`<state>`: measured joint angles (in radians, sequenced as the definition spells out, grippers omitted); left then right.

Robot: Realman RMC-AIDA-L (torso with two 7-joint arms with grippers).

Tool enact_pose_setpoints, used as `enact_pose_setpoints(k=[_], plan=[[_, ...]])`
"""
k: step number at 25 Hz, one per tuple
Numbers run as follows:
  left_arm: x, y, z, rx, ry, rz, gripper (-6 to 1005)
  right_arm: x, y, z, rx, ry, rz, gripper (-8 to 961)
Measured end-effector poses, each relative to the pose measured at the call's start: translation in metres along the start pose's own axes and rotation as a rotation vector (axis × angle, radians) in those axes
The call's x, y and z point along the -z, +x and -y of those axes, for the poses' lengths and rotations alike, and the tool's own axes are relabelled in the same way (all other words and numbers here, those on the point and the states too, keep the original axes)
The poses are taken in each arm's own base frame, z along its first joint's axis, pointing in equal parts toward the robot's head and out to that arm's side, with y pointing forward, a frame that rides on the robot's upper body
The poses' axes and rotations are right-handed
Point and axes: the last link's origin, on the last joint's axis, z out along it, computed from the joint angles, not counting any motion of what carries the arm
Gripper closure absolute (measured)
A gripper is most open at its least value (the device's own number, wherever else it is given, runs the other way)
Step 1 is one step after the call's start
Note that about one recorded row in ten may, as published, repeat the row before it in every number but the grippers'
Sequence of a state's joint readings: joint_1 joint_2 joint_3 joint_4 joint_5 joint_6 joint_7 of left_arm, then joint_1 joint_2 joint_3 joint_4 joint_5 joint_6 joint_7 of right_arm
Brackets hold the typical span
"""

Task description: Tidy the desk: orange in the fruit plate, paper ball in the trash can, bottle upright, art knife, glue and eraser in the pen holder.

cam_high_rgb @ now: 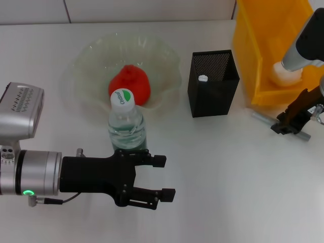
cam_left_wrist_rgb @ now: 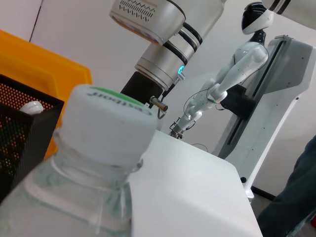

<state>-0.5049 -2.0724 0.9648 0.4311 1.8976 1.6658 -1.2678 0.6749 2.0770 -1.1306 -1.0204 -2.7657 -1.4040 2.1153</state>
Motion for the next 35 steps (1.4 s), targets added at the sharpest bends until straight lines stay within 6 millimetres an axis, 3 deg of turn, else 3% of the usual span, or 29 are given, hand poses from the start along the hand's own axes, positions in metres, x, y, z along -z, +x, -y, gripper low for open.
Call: enact_pose_setpoints(k=[13, 18, 19, 21, 22, 25, 27, 31, 32, 35], plan=[[0.000, 0.000, -0.001, 0.001, -0.003, -0.001, 129, 0.001, 0.001, -0.001, -0.002, -0.009, 0.000, 814], [0.000, 0.000, -0.001, 0.001, -0.005, -0.004, 129, 0.026, -0.001, -0.008, 0.019, -0.057, 0.069, 840], [0.000, 0.000, -0.001, 0.002, -0.004, -0.006, 129, 0.045, 0.000, -0.012, 0.026, -0.108, 0.158, 840], [0.001, 0.000, -0.001, 0.003, -0.003, -0.008, 129, 0.054, 0.001, -0.014, 0.030, -0.132, 0.211, 842], [0.001, 0.000, -0.001, 0.003, -0.002, -0.010, 129, 0.075, 0.004, -0.017, 0.036, -0.219, 0.361, 843], [0.001, -0.001, -0.002, 0.000, -0.002, -0.011, 129, 0.090, 0.010, -0.016, 0.029, -0.292, 0.501, 844], [0.001, -0.001, -0.002, -0.001, -0.002, -0.011, 129, 0.101, 0.017, -0.010, -0.011, -0.365, 0.731, 845], [0.001, -0.001, -0.002, -0.002, -0.001, -0.011, 129, 0.095, 0.023, -0.001, -0.089, -0.382, 0.932, 846], [0.001, 0.000, -0.001, -0.003, 0.001, -0.011, 129, 0.082, 0.021, 0.003, -0.148, -0.363, 1.057, 847], [0.000, 0.001, 0.000, -0.006, 0.002, -0.010, 129, 0.066, 0.016, 0.002, -0.190, -0.324, 1.142, 849]])
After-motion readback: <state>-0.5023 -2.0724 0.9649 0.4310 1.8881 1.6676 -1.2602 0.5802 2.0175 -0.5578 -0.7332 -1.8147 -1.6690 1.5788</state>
